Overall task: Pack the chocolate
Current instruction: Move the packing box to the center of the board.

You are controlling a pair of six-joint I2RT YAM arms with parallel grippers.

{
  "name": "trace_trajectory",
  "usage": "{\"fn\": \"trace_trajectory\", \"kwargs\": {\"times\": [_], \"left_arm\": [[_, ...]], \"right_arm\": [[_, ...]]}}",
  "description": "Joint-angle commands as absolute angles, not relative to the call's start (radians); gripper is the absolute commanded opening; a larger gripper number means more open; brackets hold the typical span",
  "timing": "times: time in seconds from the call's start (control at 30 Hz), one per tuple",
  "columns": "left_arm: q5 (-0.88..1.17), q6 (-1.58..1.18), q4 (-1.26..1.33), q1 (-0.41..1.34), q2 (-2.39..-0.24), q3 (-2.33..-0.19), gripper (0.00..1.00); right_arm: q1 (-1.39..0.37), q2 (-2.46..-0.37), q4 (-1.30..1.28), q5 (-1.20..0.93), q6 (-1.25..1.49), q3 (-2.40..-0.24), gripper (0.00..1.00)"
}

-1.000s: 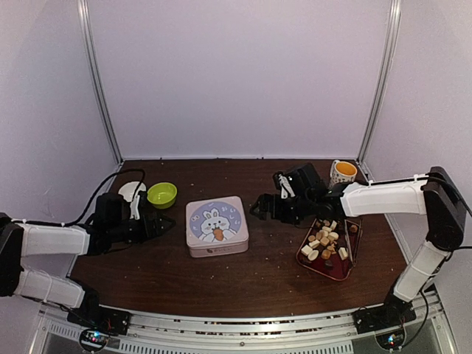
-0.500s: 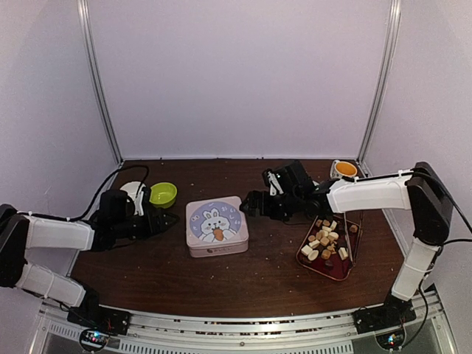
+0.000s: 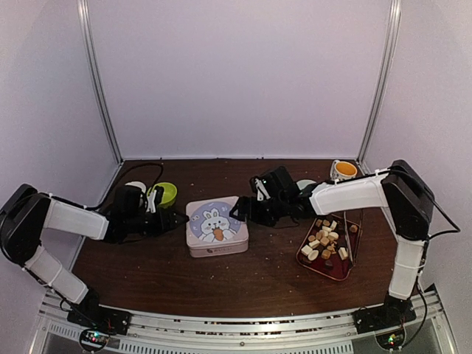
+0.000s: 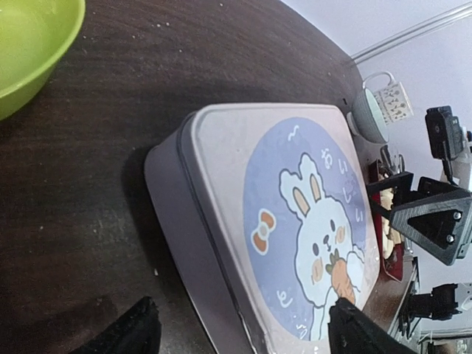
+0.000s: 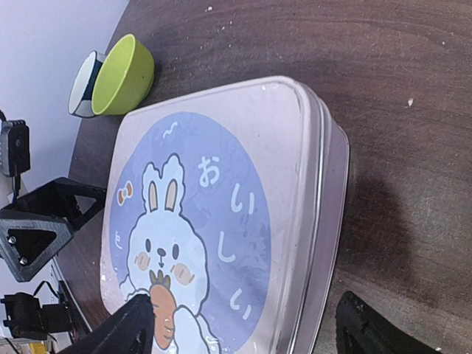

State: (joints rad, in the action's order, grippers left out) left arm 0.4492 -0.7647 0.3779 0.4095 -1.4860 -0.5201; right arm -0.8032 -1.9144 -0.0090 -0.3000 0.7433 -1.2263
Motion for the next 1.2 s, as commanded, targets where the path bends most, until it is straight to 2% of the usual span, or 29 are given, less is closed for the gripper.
{"fn": "trace_trajectory", "kwargs": {"times": [0.0, 0.2, 0.27, 0.33, 0.67, 1.17], "left_arm": [[0.477, -0.771, 0.449, 0.437, -1.540, -0.553, 0.78], [0.525, -0.791, 0.501, 0.453, -1.617, -0.584, 0.63], [0.532, -0.796, 0.510, 0.460, -1.631, -0.594, 0.60], [0.532, -0.796, 0.512, 0.468, -1.643, -0.605, 0.58], [0.543, -0.796, 0.505, 0.530, -1.738, -0.718, 0.54], [0.475, -0.761, 0.322, 0.547, -1.661, -0.765, 0.57]], "right_arm": [[-0.816, -1.952, 0.021, -0.338, 0.785, -1.250, 0.81], [-0.825, -1.942, 0.043, -0.347, 0.787, -1.243, 0.72], [-0.825, -1.938, 0.039, -0.340, 0.784, -1.245, 0.71], [-0.824, -1.938, 0.032, -0.342, 0.780, -1.248, 0.66], [-0.825, -1.879, 0.000, -0.289, 0.764, -1.205, 0.65], [-0.825, -1.838, -0.089, -0.222, 0.719, -1.225, 0.67]]}}
